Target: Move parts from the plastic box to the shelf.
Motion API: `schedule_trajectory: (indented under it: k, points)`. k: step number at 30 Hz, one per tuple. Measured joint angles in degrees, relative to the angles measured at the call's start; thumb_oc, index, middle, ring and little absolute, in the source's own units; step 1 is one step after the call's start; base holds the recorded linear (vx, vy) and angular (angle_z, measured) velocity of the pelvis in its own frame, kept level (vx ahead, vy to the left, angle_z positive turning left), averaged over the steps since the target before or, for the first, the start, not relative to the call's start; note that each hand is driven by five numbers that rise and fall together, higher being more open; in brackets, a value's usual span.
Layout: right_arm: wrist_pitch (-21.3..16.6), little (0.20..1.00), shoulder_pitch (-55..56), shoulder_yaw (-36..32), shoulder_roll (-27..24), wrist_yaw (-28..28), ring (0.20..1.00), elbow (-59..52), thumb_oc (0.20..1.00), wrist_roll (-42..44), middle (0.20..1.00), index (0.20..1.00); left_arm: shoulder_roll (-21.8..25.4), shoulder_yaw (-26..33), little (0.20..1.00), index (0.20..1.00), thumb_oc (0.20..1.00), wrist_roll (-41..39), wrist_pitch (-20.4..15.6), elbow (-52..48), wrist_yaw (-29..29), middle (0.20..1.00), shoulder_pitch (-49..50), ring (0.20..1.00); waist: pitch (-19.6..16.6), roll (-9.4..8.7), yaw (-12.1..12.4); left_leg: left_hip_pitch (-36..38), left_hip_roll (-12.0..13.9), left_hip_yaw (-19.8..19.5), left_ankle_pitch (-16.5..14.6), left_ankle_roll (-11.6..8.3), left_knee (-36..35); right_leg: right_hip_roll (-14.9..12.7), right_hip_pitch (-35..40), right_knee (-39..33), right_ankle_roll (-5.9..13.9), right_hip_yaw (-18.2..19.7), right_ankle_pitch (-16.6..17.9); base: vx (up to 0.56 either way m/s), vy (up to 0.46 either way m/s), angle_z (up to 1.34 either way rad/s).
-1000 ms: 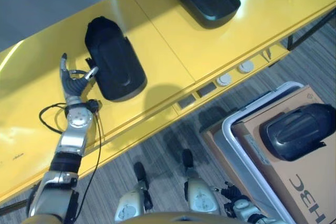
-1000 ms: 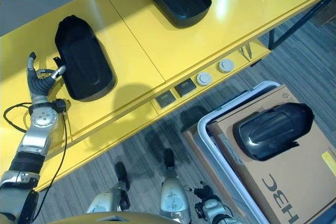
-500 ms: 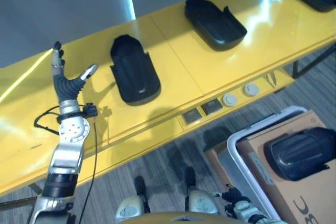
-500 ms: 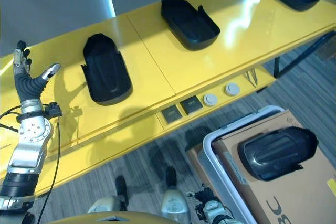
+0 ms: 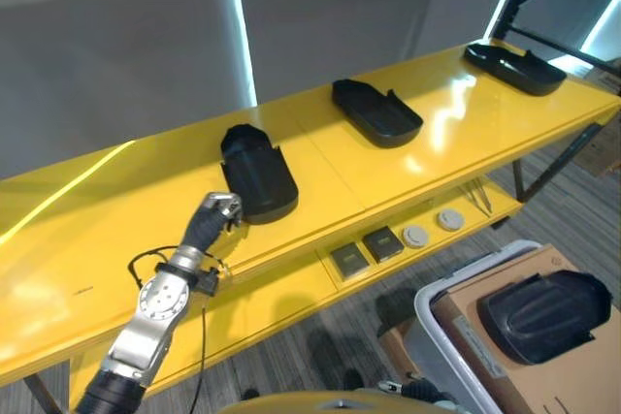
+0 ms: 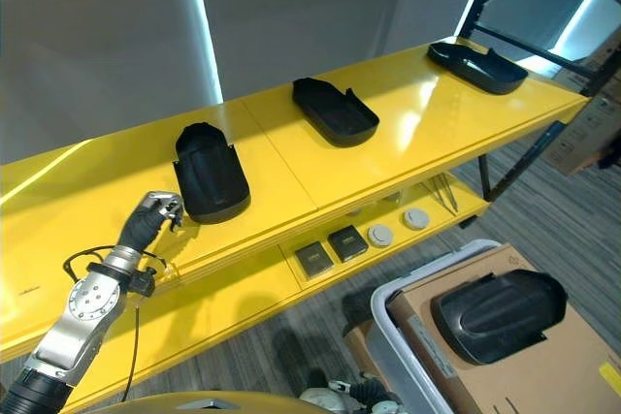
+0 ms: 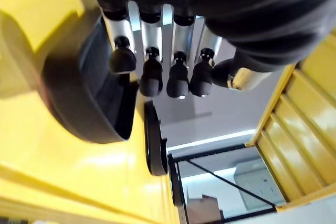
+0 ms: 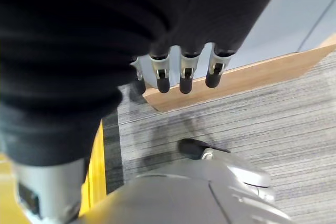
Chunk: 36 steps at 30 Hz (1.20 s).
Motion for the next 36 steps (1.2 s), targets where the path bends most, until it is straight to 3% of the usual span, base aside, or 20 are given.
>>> schedule_trajectory:
  k: [3,5,6,13,21,27,34,35,36]
  points:
    - [-0.55,1.000,-0.32,-0.56,0.03,0.41,1.000,0.19,1.000,0.01,1.000,1.000,-0.80,-3.32,0.200,0.200,0.200,-0.89,0.15,1.59,-1.84,0.200,-1.29,0.200,-0.01,0.04,-0.87,-0.87,0.02,1.48,0.03,0.05,0.00,-0.04,-1.47,0.00,-0.03,1.05,0.83,-0.03,0.000,-0.30]
    - [-0.57,1.000,0.26,-0.74,-0.02,0.80,1.000,0.21,1.000,0.01,1.000,1.000,-1.37,-4.51,0.200,0.200,0.200,-1.16,0.77,3.55,-2.78,0.200,-1.90,0.200,0.58,-0.63,-2.97,-0.92,0.07,1.73,0.06,0.02,0.02,0.19,-2.07,0.00,0.19,1.20,1.11,-0.06,0.004,-0.10]
    - [-0.56,1.000,0.40,-0.97,-0.12,0.77,1.000,0.23,1.000,0.01,1.000,1.000,-2.20,-4.74,0.200,0.200,0.200,-1.57,0.49,5.94,-2.81,0.200,-2.79,0.200,0.24,0.22,-2.53,-0.99,0.10,2.18,0.06,0.03,0.01,0.09,-2.07,0.00,0.31,1.32,1.19,-0.02,0.006,-0.13]
    - [-0.34,1.000,-0.25,-1.06,-0.79,0.62,1.000,0.27,1.000,0.00,1.000,1.000,-7.05,-4.77,0.200,0.200,0.200,-2.17,0.08,18.17,-1.69,0.200,-9.33,0.200,2.99,0.35,-3.36,-1.39,0.06,2.65,0.04,0.14,0.01,0.13,-2.72,-0.01,0.18,2.27,1.35,-0.01,0.001,-0.04]
    - [-0.34,1.000,-0.39,-0.71,-0.74,-0.29,1.000,0.21,1.000,0.01,1.000,1.000,-7.55,-2.09,0.200,0.200,0.200,-0.89,-0.56,24.55,4.00,0.200,-14.52,0.200,3.09,0.32,-3.69,-1.49,0.06,2.97,-0.18,0.12,0.01,0.12,-2.94,-0.01,0.32,2.22,1.28,0.00,0.000,0.00]
    - [-0.42,1.000,-0.46,-0.50,-0.67,-0.42,1.000,0.05,1.000,0.02,1.000,1.000,-7.43,0.49,0.200,0.200,0.200,0.22,-0.62,26.31,8.77,0.200,-15.68,0.200,3.10,0.33,-4.35,-1.72,0.06,3.25,-0.26,0.18,0.01,0.12,-3.33,-0.01,0.31,2.35,1.31,0.01,0.004,-0.02]
    - [-0.55,1.000,-0.60,-0.61,-0.75,-0.53,1.000,0.00,1.000,0.03,1.000,1.000,-7.23,0.11,0.200,0.200,0.200,0.17,-0.06,21.97,8.54,0.200,-15.41,0.200,3.97,0.35,-4.18,-1.77,0.03,3.28,-0.26,0.18,0.01,0.10,-3.34,0.00,0.30,2.25,1.33,0.00,0.005,0.00]
    - [-0.49,1.000,-0.62,-0.69,-0.78,-0.53,1.000,-0.09,1.000,0.04,1.000,1.000,-7.26,0.10,0.235,0.235,0.235,0.11,-0.02,19.60,8.08,0.235,-15.00,0.235,4.18,0.29,-3.87,-1.64,0.02,3.18,-0.26,0.18,0.01,0.07,-3.09,0.00,0.24,2.11,1.38,0.00,0.036,0.04]
    - [-0.48,1.000,-0.57,-0.80,-0.77,-0.51,1.000,-0.21,1.000,0.05,1.000,1.000,-7.26,0.09,0.426,0.426,0.426,0.09,0.01,17.25,7.61,0.426,-14.40,0.426,4.29,0.26,-3.85,-1.53,0.02,3.07,-0.26,0.17,0.01,0.06,-2.90,0.00,0.04,1.97,1.52,0.00,0.023,0.09]
